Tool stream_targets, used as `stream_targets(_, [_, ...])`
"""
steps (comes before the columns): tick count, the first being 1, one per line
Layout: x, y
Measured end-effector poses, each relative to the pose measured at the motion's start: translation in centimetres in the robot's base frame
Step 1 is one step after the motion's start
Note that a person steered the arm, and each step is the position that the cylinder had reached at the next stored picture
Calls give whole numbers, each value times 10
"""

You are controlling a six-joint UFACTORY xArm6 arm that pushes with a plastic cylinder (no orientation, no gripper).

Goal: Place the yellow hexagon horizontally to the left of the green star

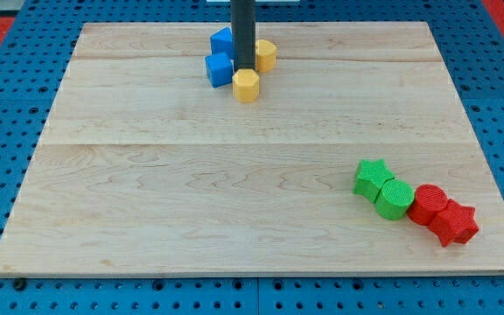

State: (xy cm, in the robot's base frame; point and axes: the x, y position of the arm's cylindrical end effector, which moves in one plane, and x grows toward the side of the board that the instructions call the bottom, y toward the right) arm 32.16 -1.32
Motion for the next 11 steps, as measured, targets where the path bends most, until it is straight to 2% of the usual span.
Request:
stream_targets(1, [52, 82])
stream_targets(2, [76, 103])
stream_targets(3, [33, 100])
stream_targets(4, [13, 47])
stream_targets(5, [34, 7])
stream_targets(6, [75, -7])
stream_targets(7, [135, 21])
stream_targets(8, [148, 29])
stream_targets(9, [128, 4])
stream_targets(10, [145, -11])
stream_targets(11, [176, 1])
